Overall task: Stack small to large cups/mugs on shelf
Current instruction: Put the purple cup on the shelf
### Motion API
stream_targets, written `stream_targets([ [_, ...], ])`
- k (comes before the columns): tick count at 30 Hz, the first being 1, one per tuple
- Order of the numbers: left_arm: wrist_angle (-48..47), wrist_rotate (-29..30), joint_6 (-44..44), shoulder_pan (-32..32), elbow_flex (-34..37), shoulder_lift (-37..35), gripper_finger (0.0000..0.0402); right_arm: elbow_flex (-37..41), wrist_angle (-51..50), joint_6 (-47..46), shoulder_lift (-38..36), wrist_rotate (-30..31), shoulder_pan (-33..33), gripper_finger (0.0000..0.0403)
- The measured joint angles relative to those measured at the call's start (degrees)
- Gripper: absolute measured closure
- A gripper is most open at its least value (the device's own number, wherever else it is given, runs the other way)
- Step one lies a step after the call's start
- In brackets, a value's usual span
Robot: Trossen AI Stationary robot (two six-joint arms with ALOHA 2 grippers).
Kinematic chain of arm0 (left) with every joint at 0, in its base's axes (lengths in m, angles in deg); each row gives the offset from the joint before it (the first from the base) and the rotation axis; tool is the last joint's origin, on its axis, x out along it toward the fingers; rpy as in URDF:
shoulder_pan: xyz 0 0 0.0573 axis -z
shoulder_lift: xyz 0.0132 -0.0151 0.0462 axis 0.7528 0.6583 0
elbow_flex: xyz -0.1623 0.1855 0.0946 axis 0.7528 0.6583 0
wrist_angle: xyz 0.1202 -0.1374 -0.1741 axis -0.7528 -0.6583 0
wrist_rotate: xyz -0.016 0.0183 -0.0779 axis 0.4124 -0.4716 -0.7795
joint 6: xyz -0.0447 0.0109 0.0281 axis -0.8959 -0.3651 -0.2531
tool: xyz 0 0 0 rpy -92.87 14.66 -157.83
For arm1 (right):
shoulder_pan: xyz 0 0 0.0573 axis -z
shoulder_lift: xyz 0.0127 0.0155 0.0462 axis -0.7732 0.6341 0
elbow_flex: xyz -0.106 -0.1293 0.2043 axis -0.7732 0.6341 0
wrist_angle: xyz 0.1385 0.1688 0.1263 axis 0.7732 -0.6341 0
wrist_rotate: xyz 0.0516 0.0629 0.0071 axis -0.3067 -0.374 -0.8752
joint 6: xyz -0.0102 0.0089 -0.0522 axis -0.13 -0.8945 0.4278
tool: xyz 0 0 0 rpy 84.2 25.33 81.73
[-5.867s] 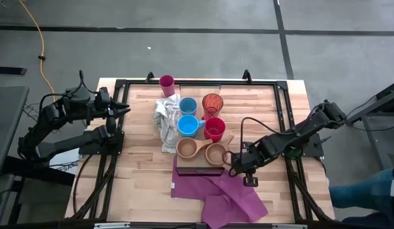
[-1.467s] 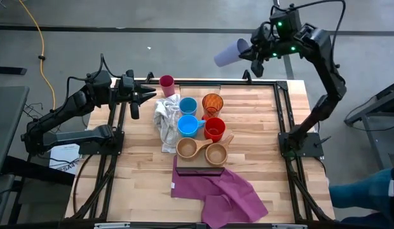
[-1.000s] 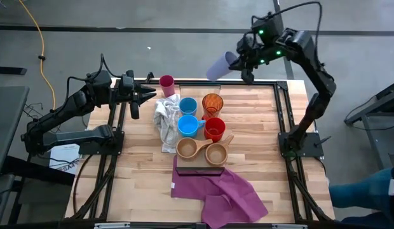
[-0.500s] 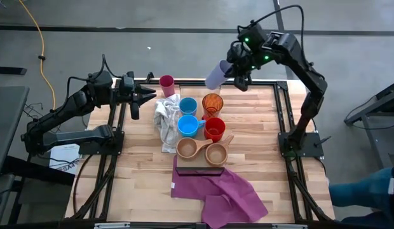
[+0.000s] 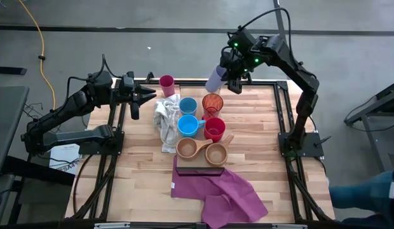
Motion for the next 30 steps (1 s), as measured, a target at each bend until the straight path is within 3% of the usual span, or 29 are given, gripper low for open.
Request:
stream_targets([
  [30, 0.00, -2.81, 0.68, 0.00, 0.00, 0.00, 0.0328, 1.95, 0.70, -1.27, 3.11, 4.00, -3.34, 0.0403],
])
